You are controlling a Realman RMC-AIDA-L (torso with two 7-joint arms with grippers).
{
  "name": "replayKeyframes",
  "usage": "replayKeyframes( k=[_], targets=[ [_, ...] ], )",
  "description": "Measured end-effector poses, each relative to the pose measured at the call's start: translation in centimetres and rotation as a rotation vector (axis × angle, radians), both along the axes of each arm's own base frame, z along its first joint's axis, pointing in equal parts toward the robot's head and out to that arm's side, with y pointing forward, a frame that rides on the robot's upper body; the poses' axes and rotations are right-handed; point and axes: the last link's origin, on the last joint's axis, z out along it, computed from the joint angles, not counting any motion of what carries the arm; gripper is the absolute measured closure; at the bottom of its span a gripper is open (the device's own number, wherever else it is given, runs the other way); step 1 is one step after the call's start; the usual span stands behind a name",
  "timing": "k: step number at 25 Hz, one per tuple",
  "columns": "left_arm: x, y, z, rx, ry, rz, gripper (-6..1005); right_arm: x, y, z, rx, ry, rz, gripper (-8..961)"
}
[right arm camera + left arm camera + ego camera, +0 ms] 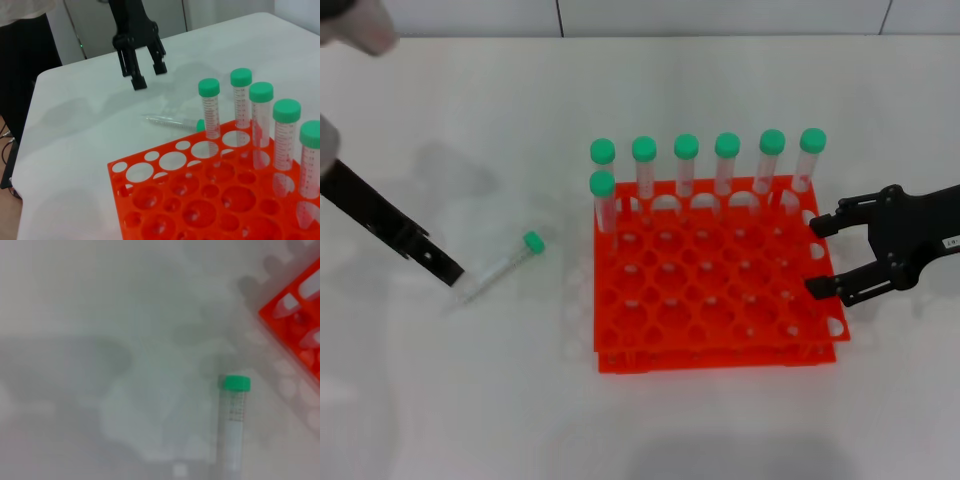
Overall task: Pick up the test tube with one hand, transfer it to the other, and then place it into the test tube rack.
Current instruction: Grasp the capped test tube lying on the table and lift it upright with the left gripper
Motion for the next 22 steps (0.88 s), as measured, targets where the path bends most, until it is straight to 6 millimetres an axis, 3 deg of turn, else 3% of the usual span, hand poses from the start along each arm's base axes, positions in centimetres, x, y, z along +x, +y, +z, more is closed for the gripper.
replayKeyframes(
  k=[7, 22],
  targets=[
    [0.1, -0.3, -3.5, -0.066, 0.033, -0.020, 141, 0.1, 0.0, -0.3, 0.006, 0.001, -0.009, 105],
    [-0.4, -0.5, -5.6, -0.073, 0.068, -0.014, 263, 0.2, -0.1, -0.9, 0.004, 0.001, -0.018, 106]
  ],
)
